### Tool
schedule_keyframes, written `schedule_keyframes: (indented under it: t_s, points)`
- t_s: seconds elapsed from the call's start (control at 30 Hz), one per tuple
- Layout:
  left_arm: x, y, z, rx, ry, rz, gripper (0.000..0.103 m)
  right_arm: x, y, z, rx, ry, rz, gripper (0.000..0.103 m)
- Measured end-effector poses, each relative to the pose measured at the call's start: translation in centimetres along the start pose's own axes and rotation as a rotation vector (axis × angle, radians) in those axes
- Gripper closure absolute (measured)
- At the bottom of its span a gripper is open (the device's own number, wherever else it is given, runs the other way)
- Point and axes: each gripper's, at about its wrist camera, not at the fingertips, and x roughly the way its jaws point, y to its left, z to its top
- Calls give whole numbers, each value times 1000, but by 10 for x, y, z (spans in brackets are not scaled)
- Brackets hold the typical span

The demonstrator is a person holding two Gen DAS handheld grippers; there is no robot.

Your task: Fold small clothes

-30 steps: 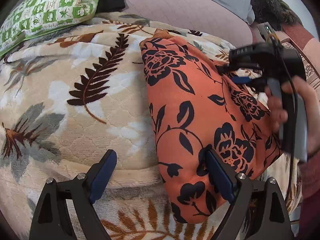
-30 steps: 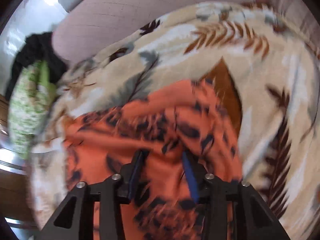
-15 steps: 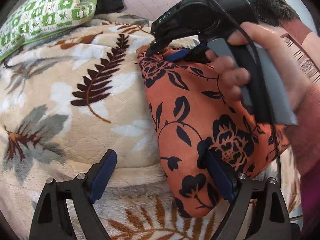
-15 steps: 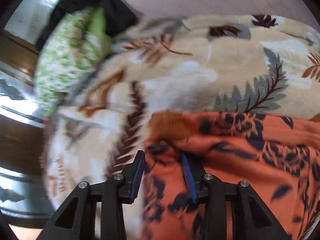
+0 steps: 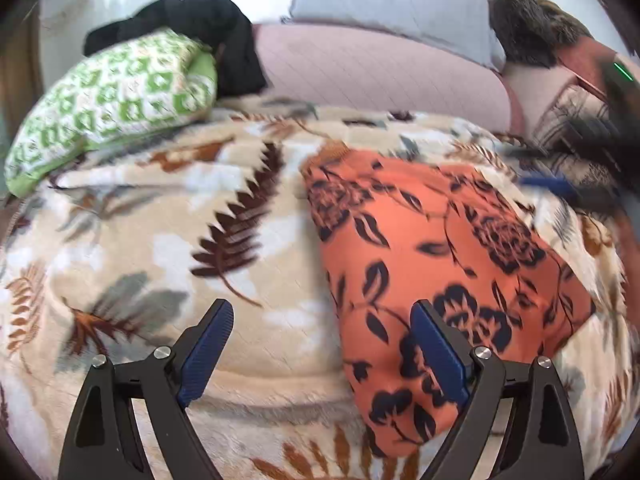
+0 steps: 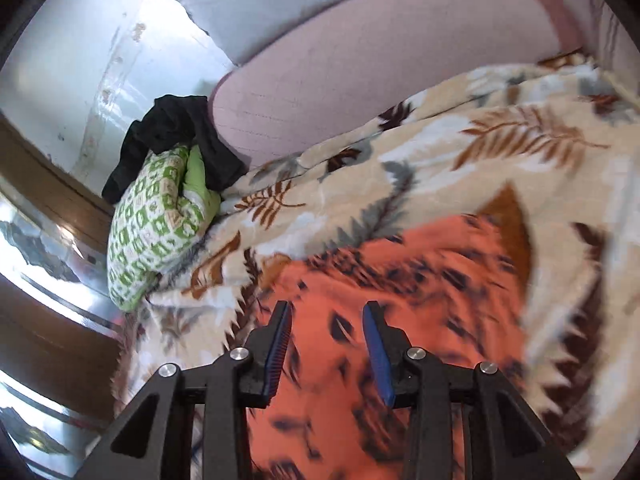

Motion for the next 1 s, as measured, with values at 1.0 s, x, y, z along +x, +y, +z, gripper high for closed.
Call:
schedule_keyframes:
  t_s: [1.0]
  points:
    - [29, 9, 9, -112, 75, 88, 4, 20, -63, -24, 138, -10, -171, 92]
